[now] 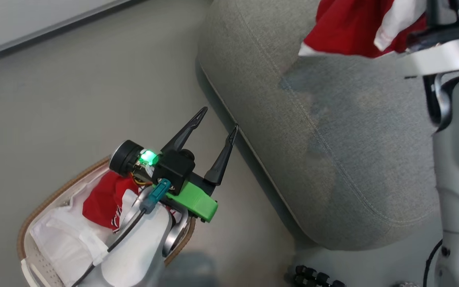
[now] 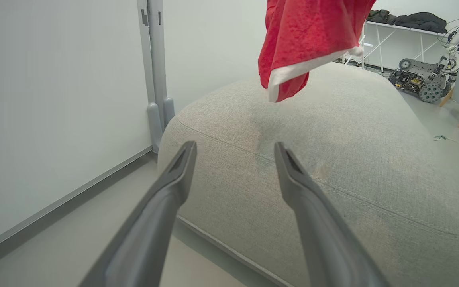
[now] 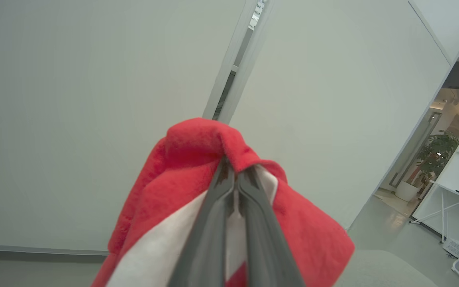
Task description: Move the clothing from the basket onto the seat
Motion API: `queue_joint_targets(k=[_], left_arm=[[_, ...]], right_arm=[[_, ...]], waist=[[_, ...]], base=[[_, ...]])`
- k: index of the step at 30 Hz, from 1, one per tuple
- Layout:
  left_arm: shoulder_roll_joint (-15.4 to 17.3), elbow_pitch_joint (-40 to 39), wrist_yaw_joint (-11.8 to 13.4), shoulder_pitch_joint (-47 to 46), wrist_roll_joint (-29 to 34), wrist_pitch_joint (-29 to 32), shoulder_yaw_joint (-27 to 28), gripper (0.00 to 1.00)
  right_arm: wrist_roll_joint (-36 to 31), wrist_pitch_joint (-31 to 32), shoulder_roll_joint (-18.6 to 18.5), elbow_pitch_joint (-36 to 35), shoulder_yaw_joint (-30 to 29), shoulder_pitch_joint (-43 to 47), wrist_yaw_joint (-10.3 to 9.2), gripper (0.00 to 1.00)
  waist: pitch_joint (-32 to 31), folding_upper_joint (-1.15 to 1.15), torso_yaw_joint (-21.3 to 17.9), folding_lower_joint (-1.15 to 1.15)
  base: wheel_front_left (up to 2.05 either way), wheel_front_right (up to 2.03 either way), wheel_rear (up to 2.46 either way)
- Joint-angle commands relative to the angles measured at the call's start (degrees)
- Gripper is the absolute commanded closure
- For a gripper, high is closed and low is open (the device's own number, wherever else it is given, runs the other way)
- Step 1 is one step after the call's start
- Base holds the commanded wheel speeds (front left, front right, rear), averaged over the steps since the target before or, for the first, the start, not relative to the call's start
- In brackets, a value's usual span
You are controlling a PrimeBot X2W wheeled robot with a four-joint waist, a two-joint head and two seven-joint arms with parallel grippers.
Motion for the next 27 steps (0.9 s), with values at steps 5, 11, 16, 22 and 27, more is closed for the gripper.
queue_joint_targets(k=[5,11,16,22,27], left_arm=[[2.7,-1.4,-0.2,-4.1,-1.9,0.0,-3.3,0.00],[4.1,-2.7,-0.2,-6.8,-3.4,0.0,-5.2,0.00],[4.7,-2.9,-0.2,-7.6,-4.3,0.0,-6.2,0.00],[4.0,-1.9,-0.2,-6.4,-5.1,0.0,-6.4,0.00],[3.6,-1.0,-0.2,-5.2,-5.0,0.0,-5.5,0.00]], right_arm=[[-4.4,-0.1,-2.5,4.7,-6.5,-7.9,-0.08,1.00],[-9.7,-0.1,-5.5,12.2,-15.3,-12.5,-0.08,1.00],[-15.1,-0.1,-4.5,19.3,-24.0,-9.1,-0.08,1.00],[-15.0,-0.1,-1.3,19.8,-32.4,-2.5,-0.08,0.74],[-13.2,-0.1,0.6,17.1,-34.7,3.8,-0.08,0.00]], waist=[[11.7,0.00,7.0,-0.01],[15.5,0.00,10.4,-0.01],[16.6,0.00,12.1,-0.01],[14.6,0.00,11.9,-0.01],[11.6,0.00,11.0,-0.01]], base=[[0.00,0.00,0.00],[0.00,0.00,0.00],[0.00,0.00,0.00],[0.00,0.00,0.00],[0.00,0.00,0.00]])
